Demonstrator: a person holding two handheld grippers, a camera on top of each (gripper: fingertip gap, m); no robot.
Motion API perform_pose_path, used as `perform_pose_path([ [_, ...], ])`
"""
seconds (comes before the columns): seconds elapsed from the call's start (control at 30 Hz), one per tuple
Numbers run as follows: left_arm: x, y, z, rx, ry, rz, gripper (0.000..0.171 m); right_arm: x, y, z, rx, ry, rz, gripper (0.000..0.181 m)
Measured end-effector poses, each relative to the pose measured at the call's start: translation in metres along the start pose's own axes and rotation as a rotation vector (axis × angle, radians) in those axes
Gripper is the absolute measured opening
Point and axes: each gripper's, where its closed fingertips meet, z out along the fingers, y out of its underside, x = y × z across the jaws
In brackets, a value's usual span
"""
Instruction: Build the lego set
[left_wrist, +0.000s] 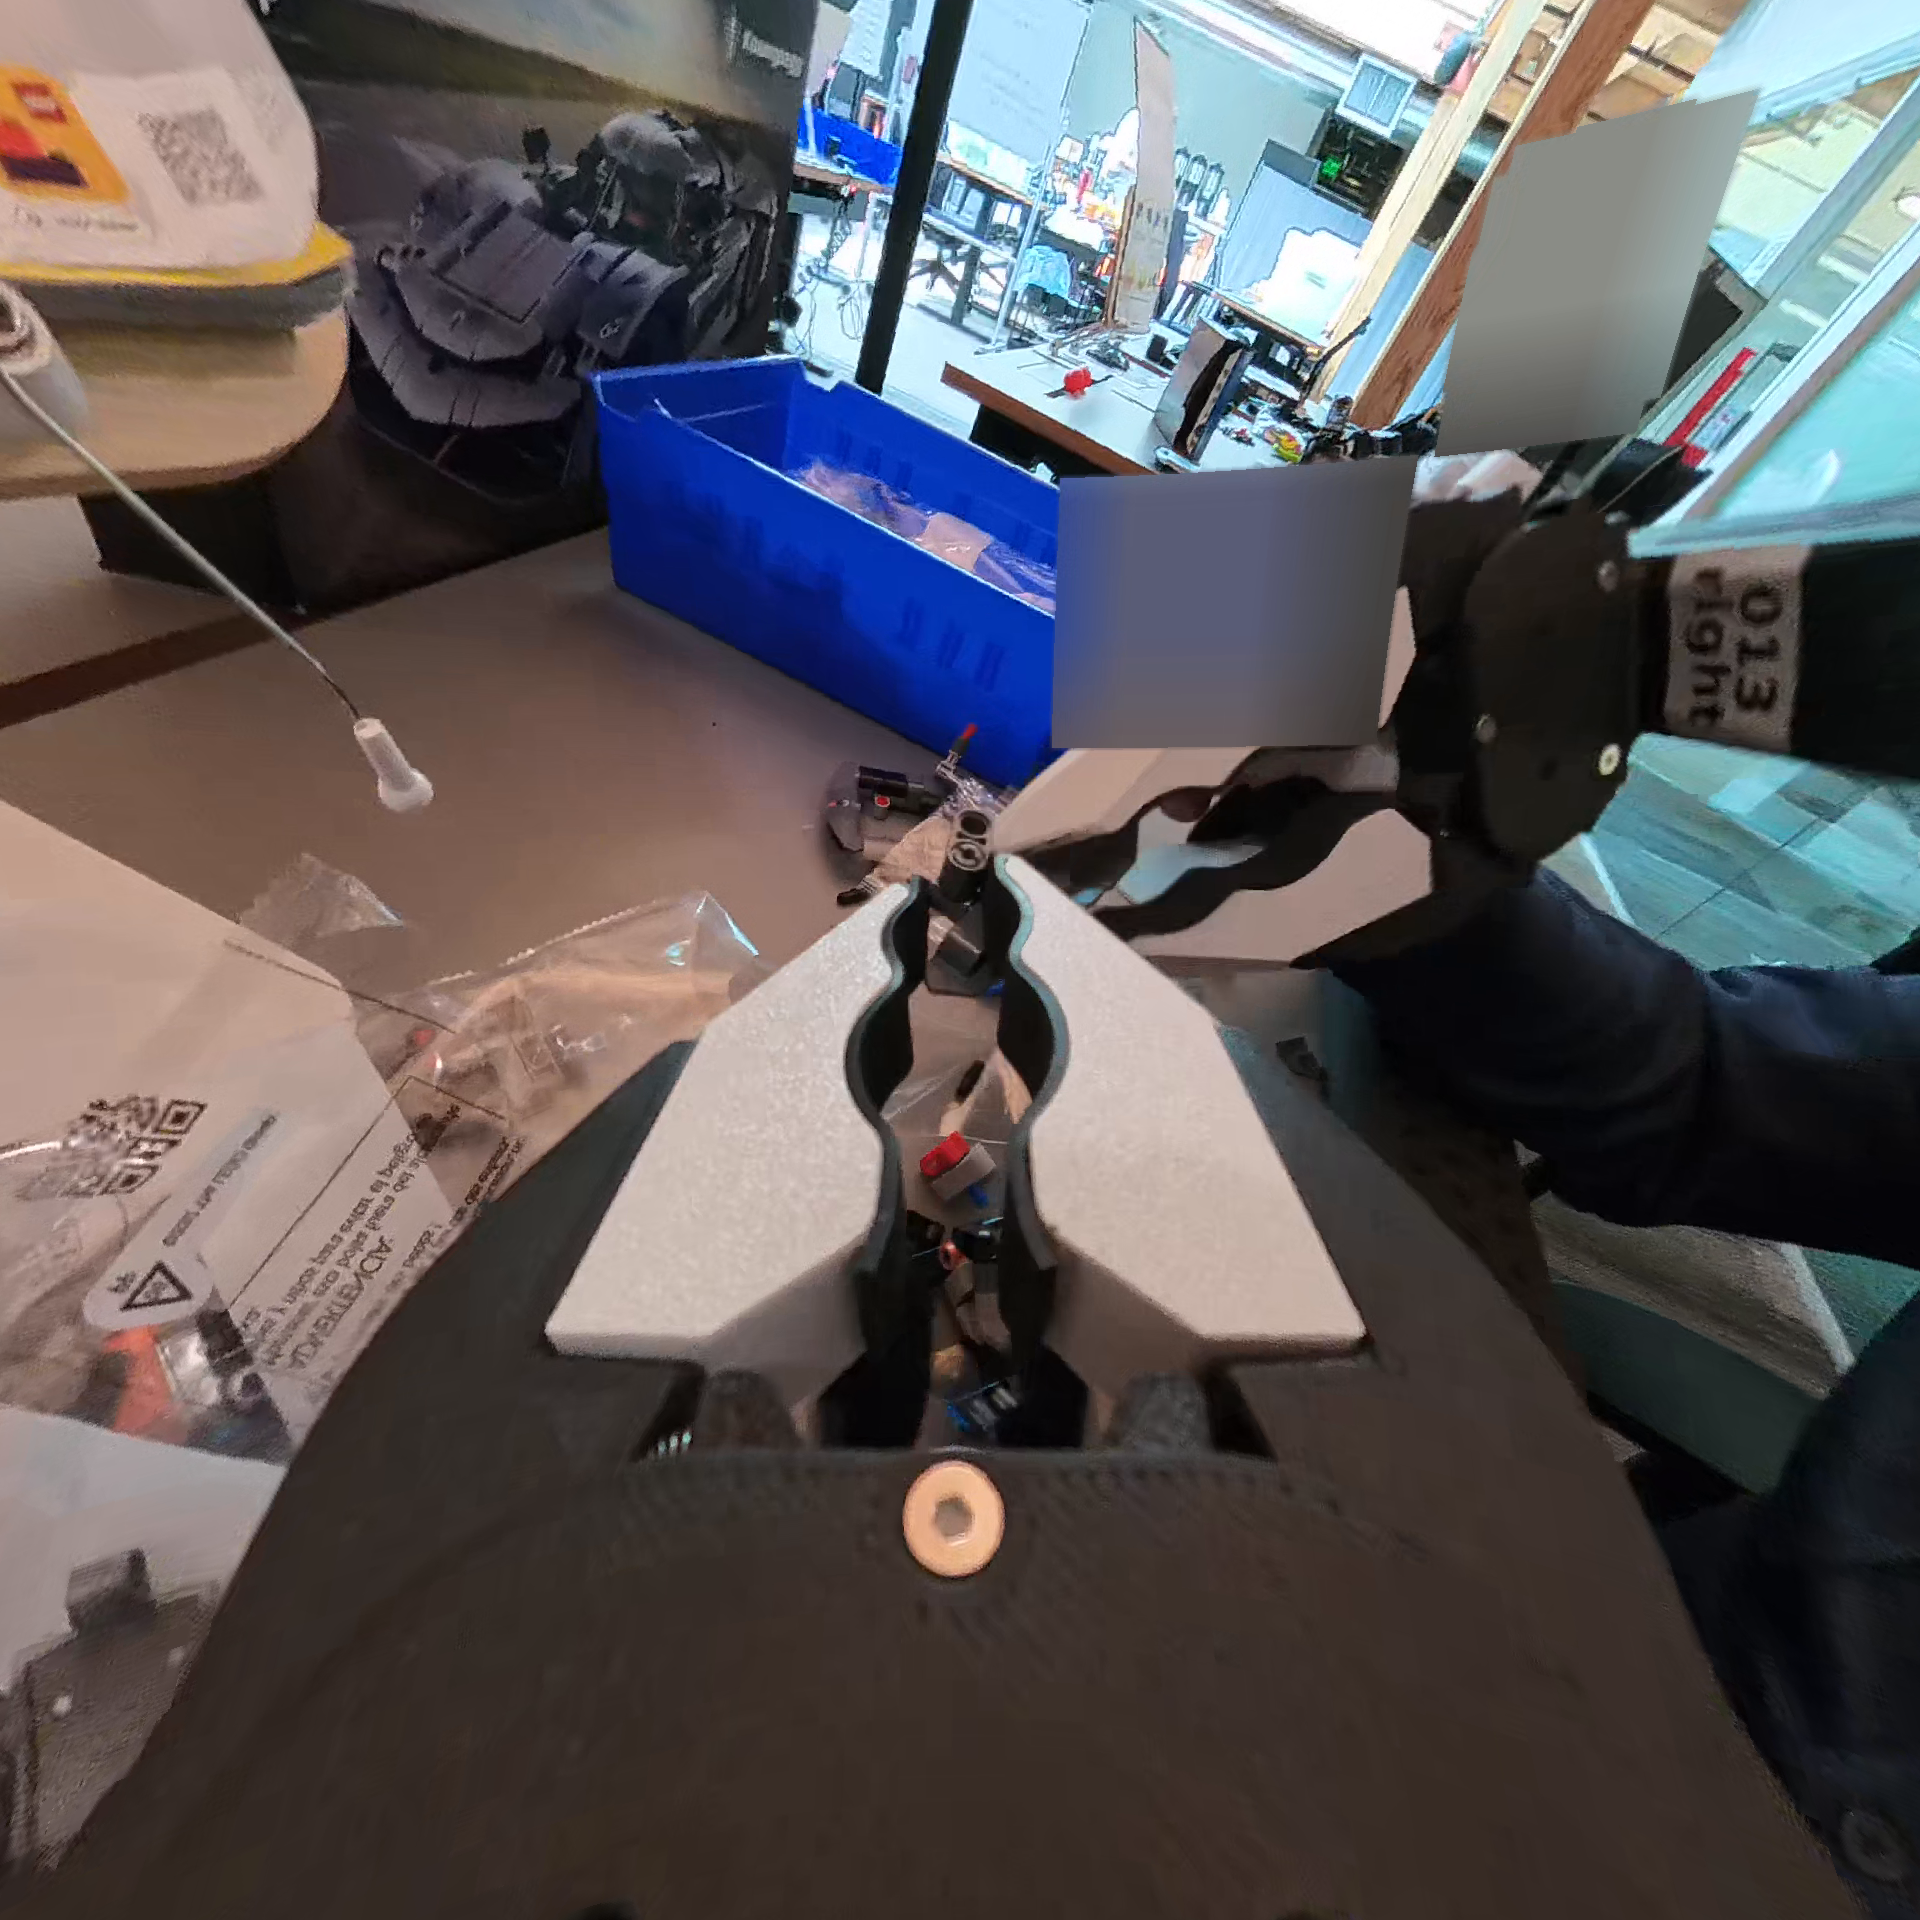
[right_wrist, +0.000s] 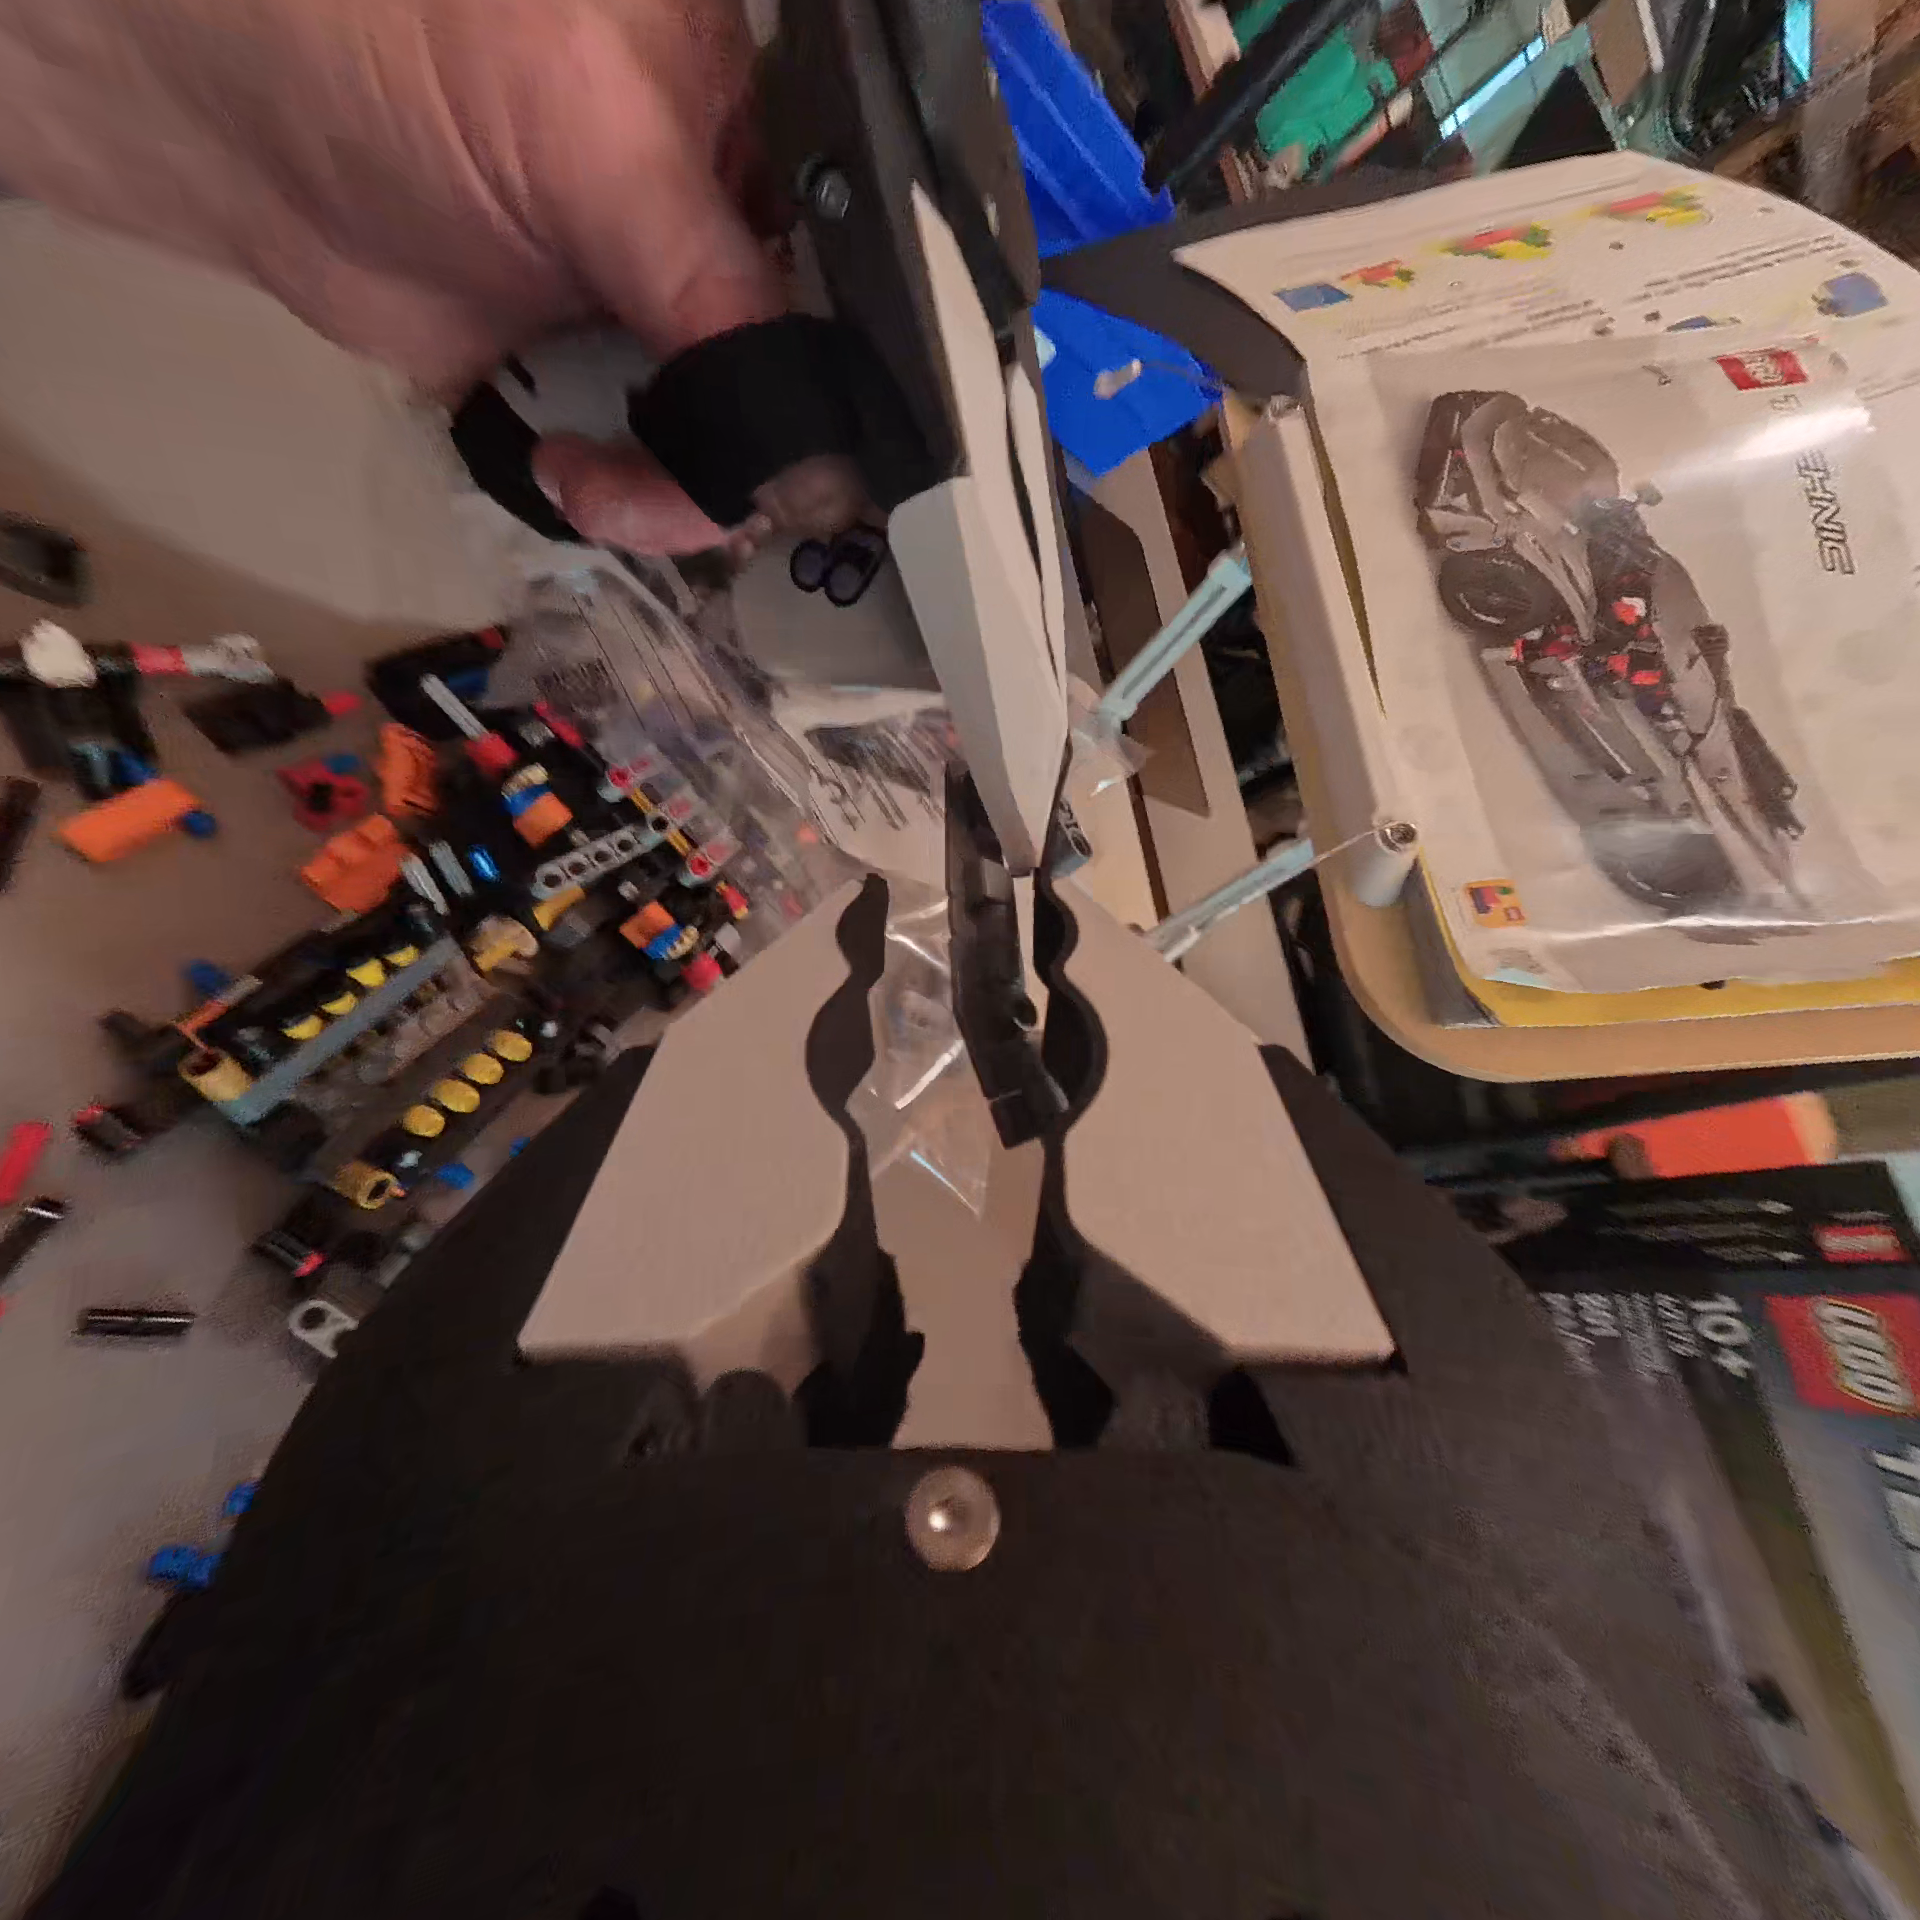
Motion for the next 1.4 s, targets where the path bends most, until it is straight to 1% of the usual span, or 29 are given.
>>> perform_pose_path([
  [0.07,-0.001,-0.001,0.000,0.009,0.013,-0.044,0.007,0.004,0.003,0.003,-0.034,0.059,-0.044,0.008],
  [0.2,0.000,0.002,0.000,0.002,0.048,-0.082,0.007,0.003,0.005,0.004,-0.036,0.037,-0.001,0.008],
  [0.27,0.005,0.000,-0.002,0.009,0.094,-0.094,0.005,0.000,0.001,0.001,0.002,-0.011,0.063,0.007],
  [0.37,0.007,0.004,-0.001,-0.014,0.110,-0.088,0.003,-0.004,-0.004,-0.004,0.064,-0.098,0.153,0.006],
  [0.5,0.009,0.006,0.000,-0.033,0.120,-0.075,0.003,-0.009,-0.005,-0.006,0.106,-0.174,0.220,0.006],
  [0.6,0.013,0.010,-0.001,-0.067,0.140,-0.027,0.003,-0.012,-0.007,-0.007,0.135,-0.222,0.254,0.006],
  [0.67,0.024,0.013,-0.004,-0.093,0.229,-0.009,0.003,-0.018,-0.010,-0.012,0.169,-0.281,0.261,0.006],
  [0.7,0.029,0.013,-0.006,-0.089,0.277,-0.024,0.003,-0.021,-0.014,-0.016,0.201,-0.315,0.269,0.006],
  [0.77,0.035,0.018,-0.009,-0.121,0.358,-0.054,0.003,-0.025,-0.020,-0.020,0.235,-0.357,0.276,0.005],
  [0.87,0.039,0.022,-0.011,-0.138,0.379,-0.006,0.003,-0.033,-0.021,-0.022,0.245,-0.408,0.275,0.005],
  [0.93,0.039,0.017,-0.012,-0.115,0.369,-0.004,0.002,-0.032,-0.025,-0.024,0.269,-0.422,0.304,0.005],
  [1.03,0.032,0.015,-0.008,-0.101,0.300,0.006,0.003,-0.026,-0.023,-0.022,0.265,-0.415,0.359,0.005],
  [1.13,0.021,0.016,-0.006,-0.106,0.228,-0.012,0.003,-0.023,-0.019,-0.015,0.206,-0.325,0.302,0.005],
  [1.23,0.011,0.018,-0.002,-0.121,0.143,-0.003,0.004,-0.022,-0.012,-0.007,0.108,-0.235,0.209,0.004],
  [1.33,0.011,0.016,0.001,-0.128,0.082,0.040,0.003,-0.018,-0.011,-0.008,0.108,-0.219,0.222,0.004],
  [1.4,0.011,0.016,0.000,-0.130,0.079,0.040,0.003,-0.016,-0.013,-0.009,0.115,-0.214,0.229,0.004],
])
